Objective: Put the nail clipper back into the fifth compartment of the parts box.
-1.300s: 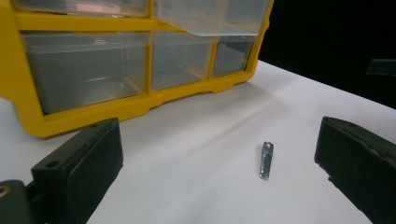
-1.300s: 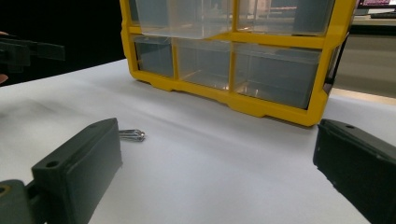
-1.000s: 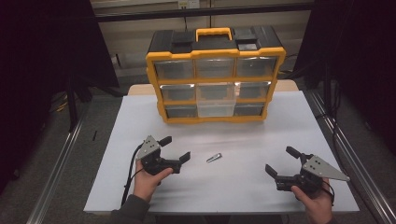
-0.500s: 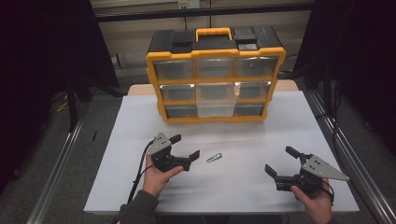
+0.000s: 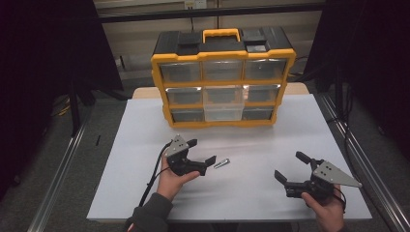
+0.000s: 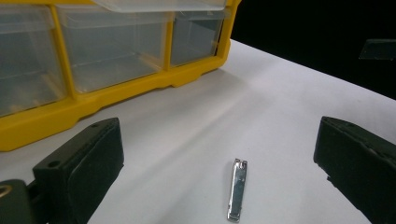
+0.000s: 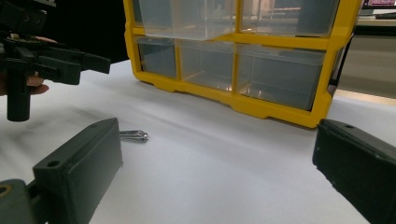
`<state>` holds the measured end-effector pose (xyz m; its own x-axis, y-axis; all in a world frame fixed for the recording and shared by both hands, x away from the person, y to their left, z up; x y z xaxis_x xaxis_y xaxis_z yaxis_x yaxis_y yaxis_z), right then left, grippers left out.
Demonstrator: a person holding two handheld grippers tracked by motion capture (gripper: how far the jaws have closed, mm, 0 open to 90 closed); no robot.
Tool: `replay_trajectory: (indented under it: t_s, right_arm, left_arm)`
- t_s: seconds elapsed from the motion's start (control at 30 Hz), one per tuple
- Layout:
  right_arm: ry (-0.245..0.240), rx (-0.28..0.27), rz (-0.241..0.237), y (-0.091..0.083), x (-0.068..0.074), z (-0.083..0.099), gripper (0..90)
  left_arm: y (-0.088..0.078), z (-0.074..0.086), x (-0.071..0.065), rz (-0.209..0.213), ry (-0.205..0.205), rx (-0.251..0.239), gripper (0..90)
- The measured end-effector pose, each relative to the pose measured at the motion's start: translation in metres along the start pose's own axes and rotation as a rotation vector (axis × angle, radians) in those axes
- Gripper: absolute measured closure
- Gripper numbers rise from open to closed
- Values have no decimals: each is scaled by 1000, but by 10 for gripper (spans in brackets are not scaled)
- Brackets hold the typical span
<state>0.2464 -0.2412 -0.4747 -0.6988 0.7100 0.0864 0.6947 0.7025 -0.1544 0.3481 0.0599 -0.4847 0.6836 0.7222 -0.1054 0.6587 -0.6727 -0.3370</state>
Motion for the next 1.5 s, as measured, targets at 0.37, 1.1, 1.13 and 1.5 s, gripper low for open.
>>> replay_trajectory:
  t_s: [0.37,1.1,1.13,1.5]
  right_arm:
    - [-2,-4,0,0,0,0,10]
    - [2,-4,-5,-1,-1,0,11]
    - [1,-4,-4,-1,-1,0,11]
    - [2,-7,-6,-1,-1,0,13]
  left_arm:
    - [14,2,-6,-19,11,41,60]
    - [42,6,-22,13,103,198,363]
    - [43,7,-22,9,122,218,367]
    - [54,13,-28,36,133,326,554]
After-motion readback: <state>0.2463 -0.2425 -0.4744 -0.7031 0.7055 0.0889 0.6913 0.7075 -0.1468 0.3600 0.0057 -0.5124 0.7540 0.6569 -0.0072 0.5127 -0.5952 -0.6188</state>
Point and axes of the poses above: each handheld gripper's, and its own axes: y roughly forward along the jaws, z roughly out of its underside, x roughly to its left, the point moved 6 cm from there along y, roughly forward along the jaws, and after that the axes turned 14 degrees about -z, right-handed, at the moved point
